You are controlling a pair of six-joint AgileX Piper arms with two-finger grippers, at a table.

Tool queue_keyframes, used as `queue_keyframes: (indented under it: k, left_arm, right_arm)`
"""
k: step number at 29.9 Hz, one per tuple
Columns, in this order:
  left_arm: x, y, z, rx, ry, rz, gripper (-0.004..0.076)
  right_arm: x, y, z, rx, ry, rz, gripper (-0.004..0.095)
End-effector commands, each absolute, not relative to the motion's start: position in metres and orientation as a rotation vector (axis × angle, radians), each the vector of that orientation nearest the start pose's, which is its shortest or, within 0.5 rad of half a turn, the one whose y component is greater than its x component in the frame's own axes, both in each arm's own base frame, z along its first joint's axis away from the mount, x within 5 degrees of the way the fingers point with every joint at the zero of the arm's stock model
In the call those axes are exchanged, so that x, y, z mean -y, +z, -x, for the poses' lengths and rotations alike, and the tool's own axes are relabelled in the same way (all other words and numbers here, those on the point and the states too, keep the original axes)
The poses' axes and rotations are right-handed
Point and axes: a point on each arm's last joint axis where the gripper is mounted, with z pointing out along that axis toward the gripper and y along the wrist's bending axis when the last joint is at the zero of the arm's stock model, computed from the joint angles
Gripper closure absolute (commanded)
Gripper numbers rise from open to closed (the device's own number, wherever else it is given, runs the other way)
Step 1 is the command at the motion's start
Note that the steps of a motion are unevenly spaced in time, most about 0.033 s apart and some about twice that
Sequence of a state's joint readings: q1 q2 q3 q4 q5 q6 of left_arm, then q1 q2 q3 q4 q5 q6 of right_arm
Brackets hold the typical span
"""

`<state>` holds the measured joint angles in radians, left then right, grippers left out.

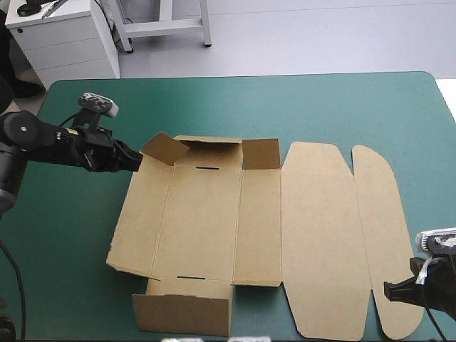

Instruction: Fold the box

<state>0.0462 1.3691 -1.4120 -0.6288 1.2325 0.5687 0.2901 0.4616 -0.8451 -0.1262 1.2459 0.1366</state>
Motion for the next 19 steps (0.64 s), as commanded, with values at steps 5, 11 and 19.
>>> queue_keyframes:
  k: [5,11,19]
  left_arm:
    - [-0.018,0.417,-0.266,-2.276,-0.706,-0.285,0.0707]
    - [-0.059,0.419,-0.261,-2.259,-0.665,-0.053,0.0707]
    - [-0.079,0.417,-0.255,-2.270,-0.641,0.097,0.0531]
  right_arm:
    - [-0.002,0.359,-0.047,-2.290,0.045,0.166,0.0928]
    - [-0.002,0.359,-0.047,-2.289,0.042,0.173,0.0928]
    - [-0.001,0.360,-0.047,-2.285,0.018,0.203,0.0928]
